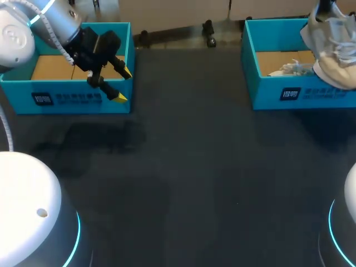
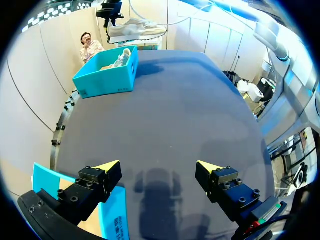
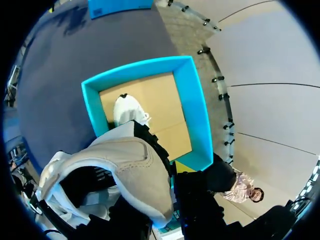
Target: Take the shoe out of the shoebox, open the shoe tongue, remove and reinsert the insole, then place the shoe into the shoebox
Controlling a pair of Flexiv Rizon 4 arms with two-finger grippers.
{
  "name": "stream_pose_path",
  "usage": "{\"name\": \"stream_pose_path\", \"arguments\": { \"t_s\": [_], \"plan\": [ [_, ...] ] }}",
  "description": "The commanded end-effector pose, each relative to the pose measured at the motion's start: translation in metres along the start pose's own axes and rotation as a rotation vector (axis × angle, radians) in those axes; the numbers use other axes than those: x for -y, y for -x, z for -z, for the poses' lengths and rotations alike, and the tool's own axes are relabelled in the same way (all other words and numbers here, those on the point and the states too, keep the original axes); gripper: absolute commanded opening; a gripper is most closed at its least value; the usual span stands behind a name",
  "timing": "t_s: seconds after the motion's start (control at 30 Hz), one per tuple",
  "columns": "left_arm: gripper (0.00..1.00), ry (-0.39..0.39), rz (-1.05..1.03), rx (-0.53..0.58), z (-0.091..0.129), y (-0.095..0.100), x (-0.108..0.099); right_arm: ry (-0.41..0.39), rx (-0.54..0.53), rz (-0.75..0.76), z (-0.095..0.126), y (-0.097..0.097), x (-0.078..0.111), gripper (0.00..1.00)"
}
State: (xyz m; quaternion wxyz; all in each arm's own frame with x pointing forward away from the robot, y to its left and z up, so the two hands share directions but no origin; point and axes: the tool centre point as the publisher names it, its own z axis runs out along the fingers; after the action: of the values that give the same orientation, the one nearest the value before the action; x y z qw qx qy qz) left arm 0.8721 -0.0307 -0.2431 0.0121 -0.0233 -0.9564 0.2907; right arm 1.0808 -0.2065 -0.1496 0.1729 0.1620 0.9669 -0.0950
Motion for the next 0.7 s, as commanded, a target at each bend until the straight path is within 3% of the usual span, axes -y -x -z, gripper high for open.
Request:
{"name": "stream_pose_path", "arguments": {
  "t_s": [0.03, 0.53, 0.7],
  "plan": [
    [1.00, 0.003, 0.001, -0.002, 0.000, 0.000, 0.000, -0.003, -0.006, 0.001, -0.001, 0.003, -0.001, 0.00],
    [1.00, 0.003, 0.001, -0.002, 0.000, 0.000, 0.000, -0.003, -0.006, 0.001, -0.001, 0.003, -0.001, 0.00],
    [1.00, 0.003, 0.001, -0.002, 0.000, 0.000, 0.000, 0.011, 0.005, -0.093, -0.013, 0.024, 0.007, 0.00]
  ]
}}
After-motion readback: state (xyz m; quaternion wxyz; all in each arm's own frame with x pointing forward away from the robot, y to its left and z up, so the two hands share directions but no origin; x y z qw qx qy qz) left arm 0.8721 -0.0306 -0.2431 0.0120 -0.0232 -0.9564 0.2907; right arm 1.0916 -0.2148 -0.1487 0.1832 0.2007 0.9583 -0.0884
